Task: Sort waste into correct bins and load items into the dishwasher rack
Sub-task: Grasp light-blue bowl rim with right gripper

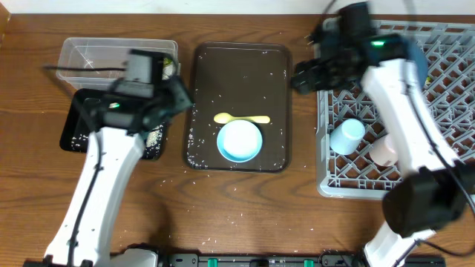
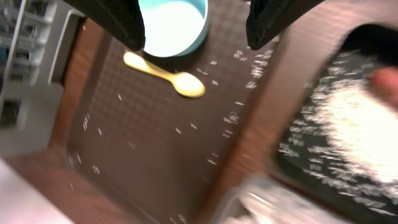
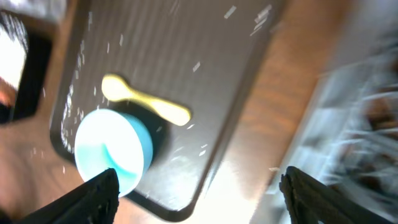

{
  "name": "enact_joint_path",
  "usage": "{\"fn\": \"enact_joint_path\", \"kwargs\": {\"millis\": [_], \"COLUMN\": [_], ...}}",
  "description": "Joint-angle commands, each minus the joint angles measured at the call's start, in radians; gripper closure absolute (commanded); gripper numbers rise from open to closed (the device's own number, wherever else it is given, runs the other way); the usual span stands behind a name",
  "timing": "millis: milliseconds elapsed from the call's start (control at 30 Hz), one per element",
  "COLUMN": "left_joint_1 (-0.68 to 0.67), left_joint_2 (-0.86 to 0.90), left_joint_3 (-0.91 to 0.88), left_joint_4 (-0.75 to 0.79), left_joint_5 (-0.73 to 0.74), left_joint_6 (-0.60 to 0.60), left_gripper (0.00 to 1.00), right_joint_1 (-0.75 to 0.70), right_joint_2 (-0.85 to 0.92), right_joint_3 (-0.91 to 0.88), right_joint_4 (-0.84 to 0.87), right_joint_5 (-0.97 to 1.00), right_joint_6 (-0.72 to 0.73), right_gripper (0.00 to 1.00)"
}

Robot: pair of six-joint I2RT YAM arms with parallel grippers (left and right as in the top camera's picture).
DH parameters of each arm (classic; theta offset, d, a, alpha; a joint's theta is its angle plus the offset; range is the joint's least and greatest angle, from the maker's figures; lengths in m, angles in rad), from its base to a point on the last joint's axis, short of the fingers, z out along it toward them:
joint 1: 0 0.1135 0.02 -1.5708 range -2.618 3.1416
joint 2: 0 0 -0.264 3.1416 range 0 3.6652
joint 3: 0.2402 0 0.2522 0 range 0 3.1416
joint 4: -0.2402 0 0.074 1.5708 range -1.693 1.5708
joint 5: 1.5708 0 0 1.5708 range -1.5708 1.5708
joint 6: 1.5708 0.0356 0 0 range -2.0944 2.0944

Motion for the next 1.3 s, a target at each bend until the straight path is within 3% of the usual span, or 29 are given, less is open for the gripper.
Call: {"fn": "enact_joint_path", "kwargs": {"millis": [0,433,567,800,833,933,1033,1267], "left_joint_1": [0.049,0.083,0.083,0.083,0.083,0.083,0.083,0.083], "left_joint_2": [0.005,0.011,0.012,0.012,0.012,0.012,0.012,0.012], "left_joint_3": [0.007,-0.004,-0.009,-0.009,-0.009,-0.009,-0.009,-0.009], "left_joint_4": [-0.042,-0.081,-0.085,-0.085,-0.085,-0.085,-0.085,-0.085], "left_joint_5": [-0.01,-0.014,-0.013,-0.013,-0.013,-0.013,-0.013,-0.013], "left_joint_6": [-0.008,-0.008,-0.008,-0.008,-0.008,-0.008,-0.008,-0.008], "left_gripper": [0.45,0.44,0.44,0.44,0.43,0.28,0.18,0.1], "right_joint_1": [0.078,0.286,0.304,0.311,0.311,0.309,0.309,0.278], "right_joint_2": [0.063,0.265,0.292,0.311,0.311,0.311,0.311,0.28], "right_joint_3": [-0.012,-0.012,-0.012,-0.03,-0.046,-0.059,-0.059,-0.021], "right_joint_4": [-0.019,-0.068,-0.058,-0.014,0.006,0.028,0.047,0.059], "right_joint_5": [-0.003,0.12,0.121,0.158,0.158,0.158,0.158,0.167], "right_joint_6": [0.032,0.069,0.069,0.069,0.069,0.069,0.069,0.096], "right_gripper": [0.23,0.51,0.65,0.66,0.7,0.99,0.99,0.99]}}
